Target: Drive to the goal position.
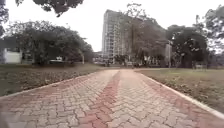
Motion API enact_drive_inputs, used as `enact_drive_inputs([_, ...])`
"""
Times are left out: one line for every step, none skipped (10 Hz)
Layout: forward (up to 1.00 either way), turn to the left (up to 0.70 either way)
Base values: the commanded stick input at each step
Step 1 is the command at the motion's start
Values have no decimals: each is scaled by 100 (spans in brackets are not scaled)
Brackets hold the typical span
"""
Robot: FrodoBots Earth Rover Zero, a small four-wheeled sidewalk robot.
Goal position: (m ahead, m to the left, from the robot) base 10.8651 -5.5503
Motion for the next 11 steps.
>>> enact_drive_inputs([70, 0])
enact_drive_inputs([70, 0])
enact_drive_inputs([70, 0])
enact_drive_inputs([70, 0])
enact_drive_inputs([70, 0])
enact_drive_inputs([70, 0])
enact_drive_inputs([70, 0])
enact_drive_inputs([70, 0])
enact_drive_inputs([70, 0])
enact_drive_inputs([70, 0])
enact_drive_inputs([70, 0])
